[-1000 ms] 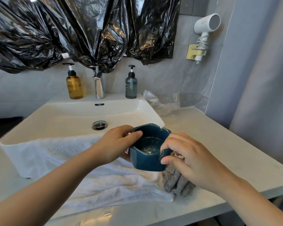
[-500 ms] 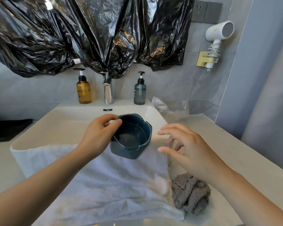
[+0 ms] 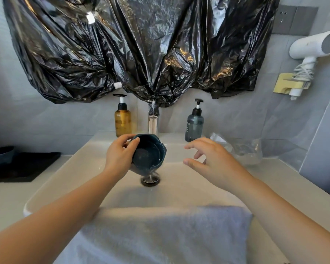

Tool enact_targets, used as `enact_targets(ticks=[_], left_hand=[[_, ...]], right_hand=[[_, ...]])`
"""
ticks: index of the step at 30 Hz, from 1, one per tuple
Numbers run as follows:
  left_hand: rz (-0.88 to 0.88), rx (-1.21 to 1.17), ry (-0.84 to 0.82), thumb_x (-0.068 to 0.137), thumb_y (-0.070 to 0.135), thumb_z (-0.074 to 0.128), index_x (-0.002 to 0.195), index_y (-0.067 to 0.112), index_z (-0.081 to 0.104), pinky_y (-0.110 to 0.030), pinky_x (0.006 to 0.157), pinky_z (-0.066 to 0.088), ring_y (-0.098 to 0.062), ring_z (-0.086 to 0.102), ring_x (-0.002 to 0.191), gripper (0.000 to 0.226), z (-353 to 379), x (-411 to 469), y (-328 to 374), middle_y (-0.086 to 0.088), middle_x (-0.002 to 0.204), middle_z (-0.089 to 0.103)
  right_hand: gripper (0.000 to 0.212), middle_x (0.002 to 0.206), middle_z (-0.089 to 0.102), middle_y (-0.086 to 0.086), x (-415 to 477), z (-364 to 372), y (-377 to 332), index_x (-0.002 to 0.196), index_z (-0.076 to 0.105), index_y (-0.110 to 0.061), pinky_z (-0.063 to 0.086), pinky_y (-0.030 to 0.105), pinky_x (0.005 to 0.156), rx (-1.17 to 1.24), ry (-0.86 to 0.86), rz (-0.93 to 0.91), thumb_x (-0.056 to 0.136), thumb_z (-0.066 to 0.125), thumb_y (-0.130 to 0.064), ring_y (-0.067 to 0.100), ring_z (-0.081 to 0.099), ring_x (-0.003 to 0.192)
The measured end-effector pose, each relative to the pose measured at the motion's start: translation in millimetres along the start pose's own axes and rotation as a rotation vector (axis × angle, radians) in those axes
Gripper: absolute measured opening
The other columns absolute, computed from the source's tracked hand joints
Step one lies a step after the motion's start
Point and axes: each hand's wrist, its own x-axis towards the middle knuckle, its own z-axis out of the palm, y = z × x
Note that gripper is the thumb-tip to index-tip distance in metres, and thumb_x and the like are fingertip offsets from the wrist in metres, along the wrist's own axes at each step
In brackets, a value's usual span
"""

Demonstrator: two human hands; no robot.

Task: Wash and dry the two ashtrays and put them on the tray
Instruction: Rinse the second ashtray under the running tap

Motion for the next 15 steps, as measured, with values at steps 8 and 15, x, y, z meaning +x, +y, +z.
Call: enact_targets(ticks=[8,15], left_hand=[[-0.001,0.059,0.023,0.093,0.033,0.058,0.105,0.029,0.062,-0.033,0.08,0.054,-0.02,0.06,0.098,0.014,13.1,58.5,-24.8,0.001,0.102,0.065],[0.0,0.0,0.019,0.093,0.03,0.058,0.105,0.028,0.062,-0.017,0.063,0.047,-0.012,0.058,0.091,0.012,21.3,77.3,-37.6,0.008,0.093,0.063]], right_hand=[[0.031,0.114,0.056,-0.008,78.4,25.6,17.0,0.12,0.06,-0.023,0.049,0.028,0.08,0.0,0.046,0.0,0.092,0.061,-0.036,0.01,0.06,0.092],[0.034,0.121,0.059,-0.002,132.9,47.4,18.7,0.126,0.058,-0.019,0.048,0.033,0.088,0.017,0.105,-0.035,0.095,0.056,-0.032,0.013,0.06,0.092]])
